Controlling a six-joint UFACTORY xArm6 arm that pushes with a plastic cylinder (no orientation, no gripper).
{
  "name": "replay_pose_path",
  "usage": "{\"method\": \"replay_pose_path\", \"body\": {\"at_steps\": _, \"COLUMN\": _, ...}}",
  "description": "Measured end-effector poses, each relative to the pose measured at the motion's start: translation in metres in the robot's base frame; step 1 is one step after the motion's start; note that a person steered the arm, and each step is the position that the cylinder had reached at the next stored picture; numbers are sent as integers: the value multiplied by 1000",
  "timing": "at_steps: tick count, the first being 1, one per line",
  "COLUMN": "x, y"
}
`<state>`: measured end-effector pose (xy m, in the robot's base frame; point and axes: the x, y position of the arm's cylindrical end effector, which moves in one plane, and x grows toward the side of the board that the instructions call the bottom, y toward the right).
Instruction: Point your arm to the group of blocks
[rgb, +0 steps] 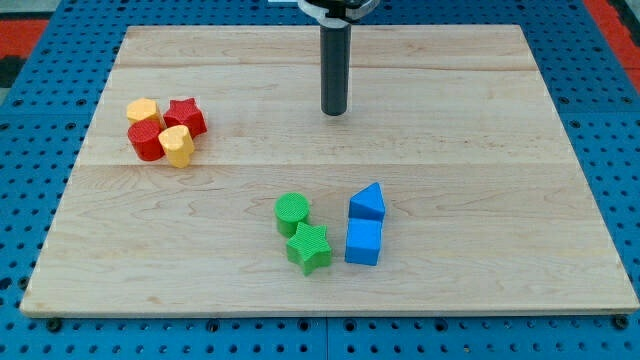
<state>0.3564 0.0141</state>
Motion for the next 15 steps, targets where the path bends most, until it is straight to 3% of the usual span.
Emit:
{"method": "replay_pose_path", "body": {"at_steps": 7, "x": 1, "y": 2}}
{"method": "replay_pose_path", "body": {"at_steps": 9, "x": 36, "y": -4}}
{"method": "replay_pose_path", "body": {"at_steps": 12, "x": 114, "y": -74}}
{"method": "replay_pose_path", "body": {"at_steps": 15, "x": 87, "y": -74}}
